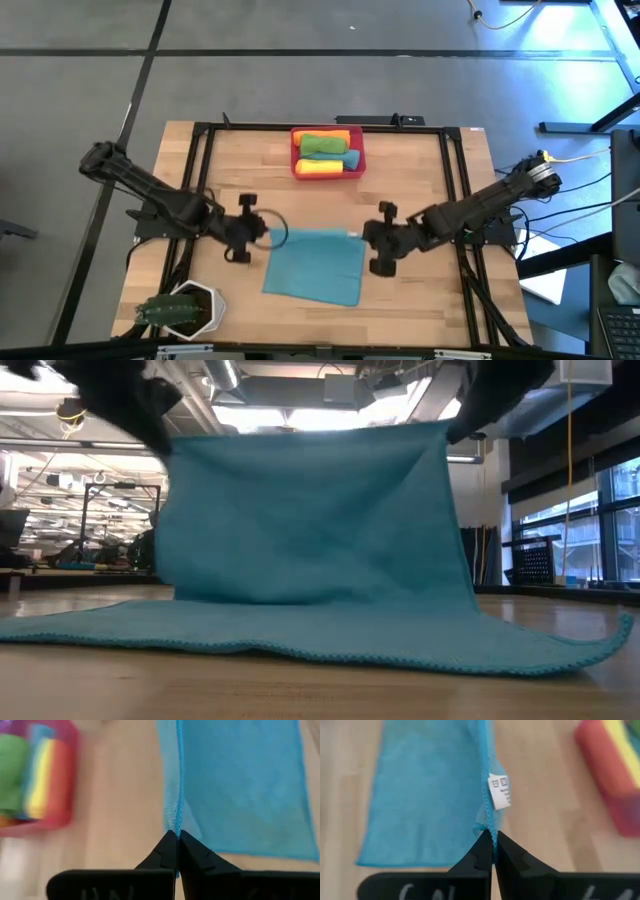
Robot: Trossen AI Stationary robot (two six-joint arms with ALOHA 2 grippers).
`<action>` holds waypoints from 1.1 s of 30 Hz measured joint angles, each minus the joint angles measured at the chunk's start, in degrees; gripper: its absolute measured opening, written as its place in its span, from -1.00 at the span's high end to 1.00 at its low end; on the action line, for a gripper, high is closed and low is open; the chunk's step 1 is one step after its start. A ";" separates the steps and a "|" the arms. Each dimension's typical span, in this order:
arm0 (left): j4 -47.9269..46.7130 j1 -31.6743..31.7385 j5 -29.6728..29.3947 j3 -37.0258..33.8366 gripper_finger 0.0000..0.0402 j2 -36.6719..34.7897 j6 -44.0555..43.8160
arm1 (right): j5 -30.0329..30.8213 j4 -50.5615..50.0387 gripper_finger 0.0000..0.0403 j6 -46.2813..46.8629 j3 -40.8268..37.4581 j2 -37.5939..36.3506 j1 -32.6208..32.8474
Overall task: Roll microfiber towels into tight, uniform cylinder then place into a basket
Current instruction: Roll the blue microfiber cloth
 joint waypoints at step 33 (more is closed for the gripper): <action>19.13 -15.38 14.65 -0.73 0.83 23.87 -12.82 | -15.64 23.35 0.49 5.74 -0.07 18.94 12.30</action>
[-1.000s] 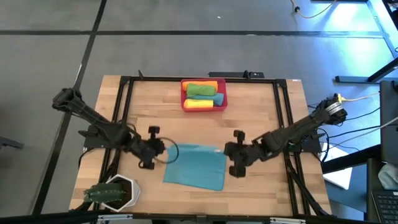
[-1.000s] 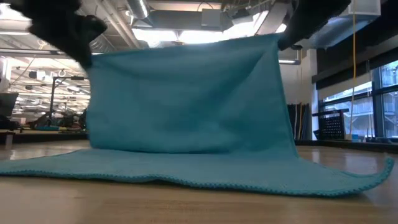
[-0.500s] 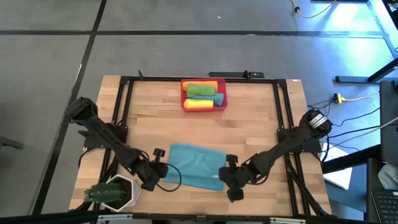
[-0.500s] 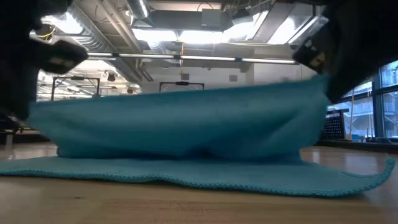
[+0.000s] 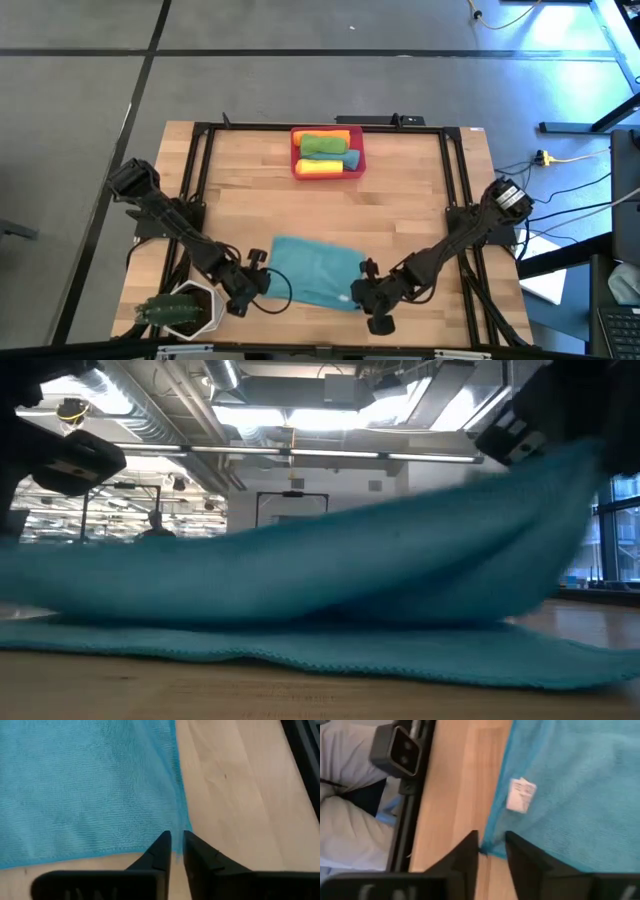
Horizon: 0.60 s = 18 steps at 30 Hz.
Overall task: Roll microfiber towels into tight, uniform cylinder then place into a basket
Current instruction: Roll the blue microfiber cloth
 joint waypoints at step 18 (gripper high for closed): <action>0.32 1.21 -7.09 3.48 0.57 0.02 -2.40 | 15.00 -9.60 0.14 1.69 0.00 -0.20 -4.97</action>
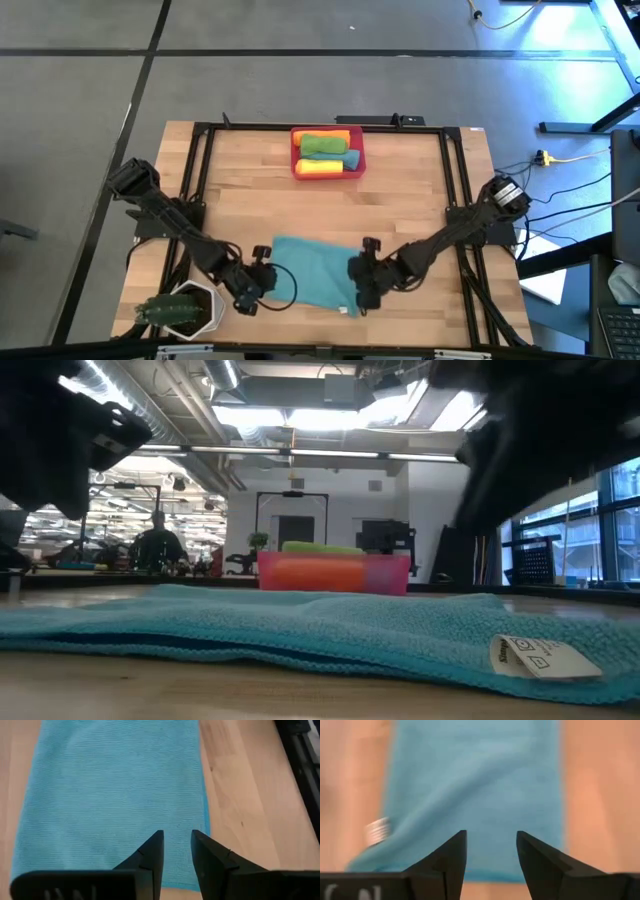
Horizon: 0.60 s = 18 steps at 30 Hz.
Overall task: Roll microfiber towels into tight, uniform cylinder then place into a basket
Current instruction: Roll the blue microfiber cloth
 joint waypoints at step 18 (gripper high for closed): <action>9.48 1.67 1.11 0.00 0.57 9.03 -3.61 | -13.38 -2.11 0.97 -9.94 0.02 0.00 -13.10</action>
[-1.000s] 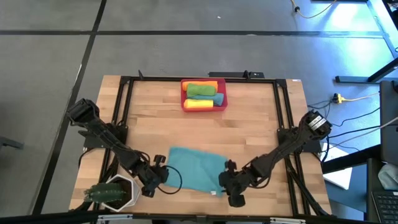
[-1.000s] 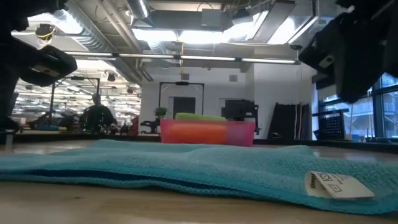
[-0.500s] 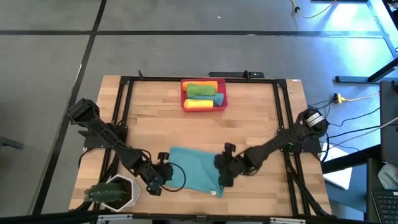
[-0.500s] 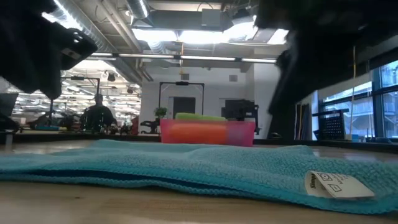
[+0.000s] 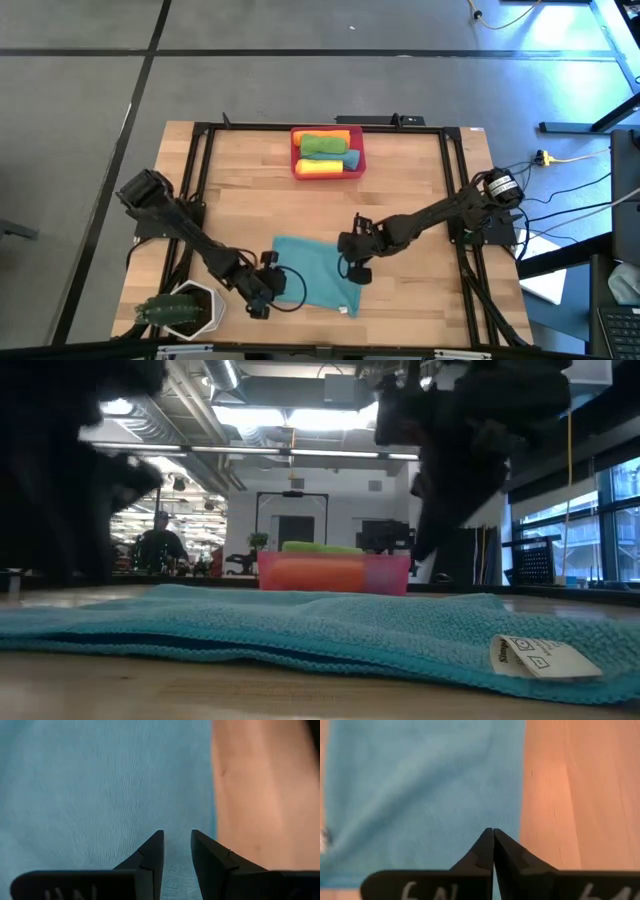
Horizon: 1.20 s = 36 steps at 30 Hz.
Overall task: Roll microfiber towels into tight, uniform cylinder then place into a basket
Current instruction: Roll the blue microfiber cloth
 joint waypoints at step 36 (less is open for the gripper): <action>-18.74 17.89 -8.09 7.32 0.57 -3.17 18.58 | -6.39 -3.10 0.97 18.19 1.70 -0.61 14.44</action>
